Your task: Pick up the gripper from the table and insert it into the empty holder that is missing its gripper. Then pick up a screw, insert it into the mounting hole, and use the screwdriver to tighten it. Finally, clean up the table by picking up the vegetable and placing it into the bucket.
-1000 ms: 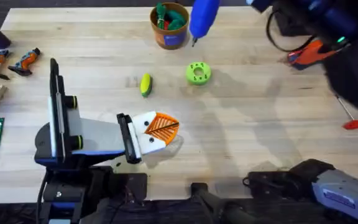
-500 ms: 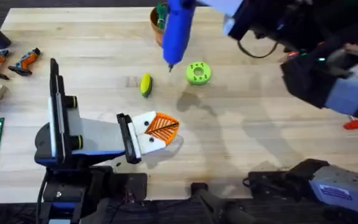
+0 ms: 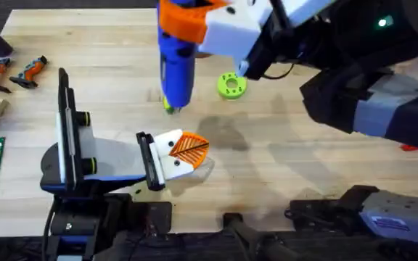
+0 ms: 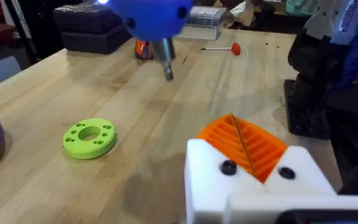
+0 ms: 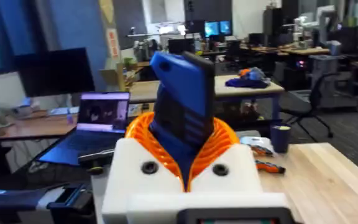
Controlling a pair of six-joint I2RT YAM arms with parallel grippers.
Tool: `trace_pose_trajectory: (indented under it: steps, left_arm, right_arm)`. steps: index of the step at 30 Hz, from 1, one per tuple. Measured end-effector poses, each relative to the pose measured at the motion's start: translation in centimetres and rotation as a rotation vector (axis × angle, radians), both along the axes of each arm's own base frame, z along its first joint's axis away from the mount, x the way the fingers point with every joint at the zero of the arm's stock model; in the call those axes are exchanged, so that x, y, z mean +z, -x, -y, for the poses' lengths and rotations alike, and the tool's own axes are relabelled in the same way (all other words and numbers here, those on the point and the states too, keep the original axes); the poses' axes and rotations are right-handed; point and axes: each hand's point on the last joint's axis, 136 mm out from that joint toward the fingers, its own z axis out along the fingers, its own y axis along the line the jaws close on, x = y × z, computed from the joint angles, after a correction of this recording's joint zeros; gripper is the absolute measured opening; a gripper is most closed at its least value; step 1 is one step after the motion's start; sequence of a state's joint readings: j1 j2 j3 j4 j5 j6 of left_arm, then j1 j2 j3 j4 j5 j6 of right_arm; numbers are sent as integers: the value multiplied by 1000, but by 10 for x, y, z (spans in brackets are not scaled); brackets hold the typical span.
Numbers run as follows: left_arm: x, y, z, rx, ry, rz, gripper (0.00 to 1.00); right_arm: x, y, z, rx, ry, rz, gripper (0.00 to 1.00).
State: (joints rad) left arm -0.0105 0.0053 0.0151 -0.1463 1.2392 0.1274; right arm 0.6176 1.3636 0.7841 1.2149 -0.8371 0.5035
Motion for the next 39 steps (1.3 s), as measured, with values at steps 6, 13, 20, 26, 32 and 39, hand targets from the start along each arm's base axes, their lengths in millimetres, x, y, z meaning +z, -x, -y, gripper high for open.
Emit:
trace_pose_trajectory:
  steps: [6, 13, 20, 26, 32, 39]
  left_arm:
    - [0, 0, 0, 0, 0, 0, 7]
    - [0, 0, 0, 0, 0, 0, 7]
    - [0, 0, 0, 0, 0, 0, 7]
    - [0, 0, 0, 0, 0, 0, 7]
    - [0, 0, 0, 0, 0, 0, 7]
    - [0, 0, 0, 0, 0, 0, 7]
  right_arm:
    - [1, 15, -9, 42, -3, 28, 29]
    - [2, 39, -13, 119, -1, 117, 29]
    - [-4, 50, -16, 168, 19, 152, 29]
    - [-14, 56, -24, 197, 30, 151, 29]
    - [-19, 64, -16, 184, -16, 204, 29]
    - [-29, 69, -19, 195, -4, 174, 29]
